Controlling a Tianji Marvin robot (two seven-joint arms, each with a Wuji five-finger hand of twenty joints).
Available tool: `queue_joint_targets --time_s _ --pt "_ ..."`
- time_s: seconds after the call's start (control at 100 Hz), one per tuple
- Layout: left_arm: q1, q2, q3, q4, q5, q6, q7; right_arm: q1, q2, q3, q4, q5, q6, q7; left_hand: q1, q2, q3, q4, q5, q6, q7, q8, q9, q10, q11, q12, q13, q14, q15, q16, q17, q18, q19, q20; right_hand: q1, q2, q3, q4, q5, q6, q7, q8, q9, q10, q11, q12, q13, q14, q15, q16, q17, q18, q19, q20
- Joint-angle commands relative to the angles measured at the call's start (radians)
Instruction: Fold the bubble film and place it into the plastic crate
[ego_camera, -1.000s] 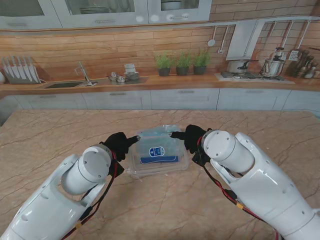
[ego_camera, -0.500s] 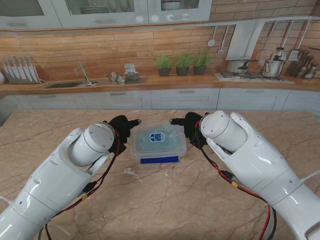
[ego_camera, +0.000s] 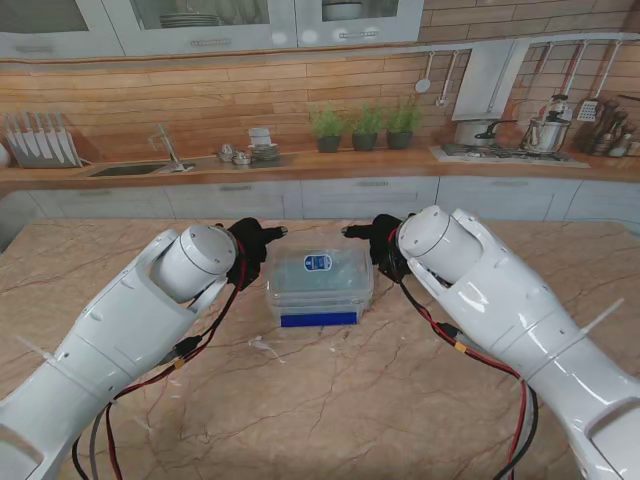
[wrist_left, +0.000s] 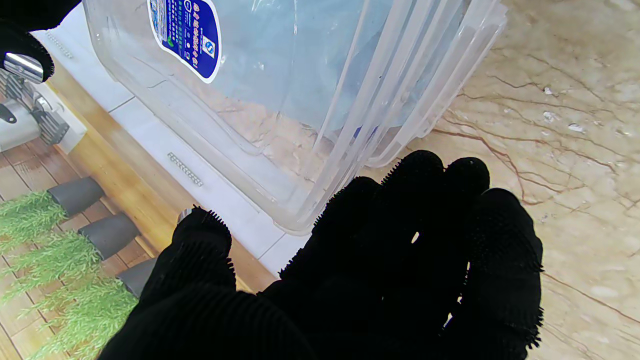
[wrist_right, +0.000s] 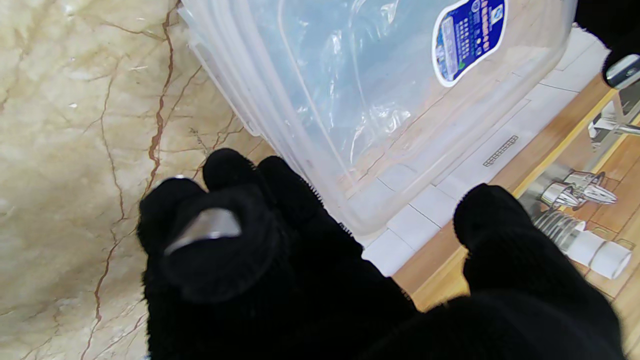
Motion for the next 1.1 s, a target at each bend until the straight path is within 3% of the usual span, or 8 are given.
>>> queue_joint_targets --time_s 0.0,0.27,0.57,1.09 --pt "-0.013 -0.037 0.013 -0.009 -0.015 -0.016 -0.009 0.011 -0.030 -0.014 -0.005 0.015 -0.011 0.010 -0.022 -0.019 -0.002 0.024 0.046 -0.245 0.058 0.015 -0.005 -0.111 -0.013 0.002 -0.001 -0.024 0.007 -0.006 -0.002 -0.030 0.006 0.011 0.012 0.022 -0.013 0.041 -0.013 -0.324 0.011 -0.008 0.070 -0.079 0.118 0.006 -0.002 -0.013 0.037 0.000 0.006 -0.087 0.165 0.025" --pt "-0.062 -0.051 0.048 0.061 -0.021 -0.020 -0.014 0.063 -0.058 -0.052 0.104 0.050 -0.012 0.005 -0.024 -0.016 -0.002 0.025 0.047 -0.247 0.064 0.021 -0.003 -0.113 -0.009 0.004 0.001 -0.026 0.009 -0.005 0.001 -0.029 0.008 0.012 0.010 0.023 -0.009 0.041 -0.015 -0.326 0.010 -0.008 0.068 -0.079 0.117 0.006 -0.004 -0.014 0.036 0.000 0.005 -0.088 0.164 0.025" --pt "-0.071 -0.053 0.068 0.088 0.006 0.023 -0.013 0.108 -0.091 -0.093 0.215 0.092 -0.025 0.010 -0.026 -0.013 -0.002 0.025 0.046 -0.247 0.065 0.024 -0.005 -0.111 -0.007 0.005 0.001 -0.027 0.010 -0.004 0.000 -0.030 0.008 0.012 0.009 0.025 -0.008 0.039 -0.018 -0.325 0.009 -0.008 0.062 -0.078 0.116 0.006 -0.009 -0.013 0.034 0.000 -0.002 -0.090 0.160 0.024" --pt "-0.058 -0.055 0.076 0.113 0.022 0.074 -0.006 0.114 -0.098 -0.117 0.245 0.086 -0.019 0.010 -0.026 -0.011 -0.003 0.025 0.026 -0.249 0.045 0.019 -0.035 -0.110 -0.019 0.002 -0.027 -0.023 -0.006 -0.008 -0.023 -0.036 -0.007 0.006 0.006 0.025 -0.008 0.038 -0.023 -0.331 0.006 -0.008 0.058 -0.079 0.115 0.007 -0.016 -0.014 0.032 0.001 -0.006 -0.091 0.158 0.025"
